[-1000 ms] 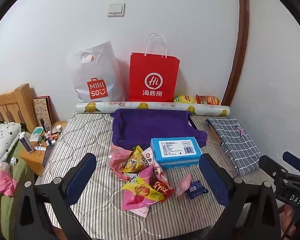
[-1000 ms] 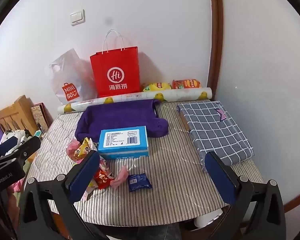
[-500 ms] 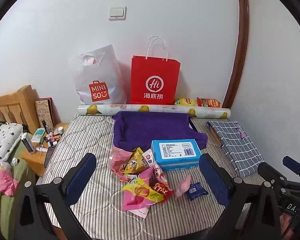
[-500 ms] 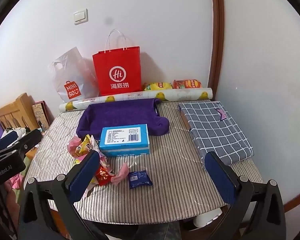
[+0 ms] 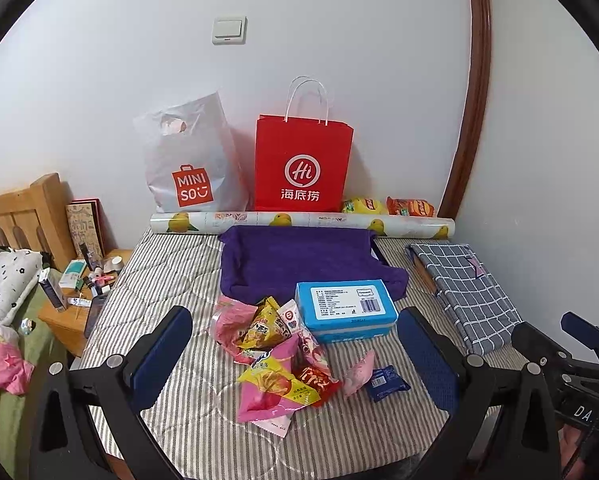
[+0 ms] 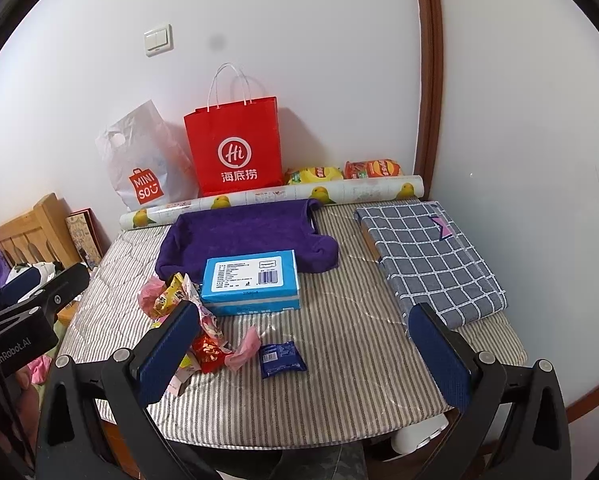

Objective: Organize snacks

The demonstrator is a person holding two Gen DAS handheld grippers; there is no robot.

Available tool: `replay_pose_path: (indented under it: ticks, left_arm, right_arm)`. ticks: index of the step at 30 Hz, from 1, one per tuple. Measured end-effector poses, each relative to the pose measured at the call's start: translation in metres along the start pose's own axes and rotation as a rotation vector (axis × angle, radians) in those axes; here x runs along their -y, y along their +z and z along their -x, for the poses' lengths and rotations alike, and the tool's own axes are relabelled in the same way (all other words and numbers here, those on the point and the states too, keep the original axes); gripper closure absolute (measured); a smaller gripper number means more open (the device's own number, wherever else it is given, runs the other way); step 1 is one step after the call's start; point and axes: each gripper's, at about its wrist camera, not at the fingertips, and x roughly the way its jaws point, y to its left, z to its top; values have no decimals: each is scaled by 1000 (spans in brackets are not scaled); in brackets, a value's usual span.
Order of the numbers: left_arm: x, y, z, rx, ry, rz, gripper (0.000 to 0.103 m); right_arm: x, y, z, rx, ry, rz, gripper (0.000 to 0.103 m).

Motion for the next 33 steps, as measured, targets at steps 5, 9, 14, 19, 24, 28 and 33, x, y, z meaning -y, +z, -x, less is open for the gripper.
replay_pose_path:
  ticks: [5,9,14,19,24,28,33]
  left_arm:
    - [-2,-1,2,2,-7,2,0]
    - [-2,-1,2,2,-9,3,0]
    - [-2,-2,3,2,-9,2,0]
    - [-3,-2,3,1,-10,4,0]
    - [-3,-3,3,2,-11,4,0]
    - [-4,-4,3,2,-11,4,0]
    - [-3,-5,2,-2,-13,3,0]
  right_arm:
    - [0,0,1,5,2,-3,0]
    - [2,1,2,9,8,-8,0]
    - [0,0,2,11,8,-11,0]
    - [1,0,3,13,13,-17,0]
    - [1,-1,3,15,16,-16,0]
    - [-1,-2,2,12,16,-16,0]
    - [-1,-4,3,14,17,-16,0]
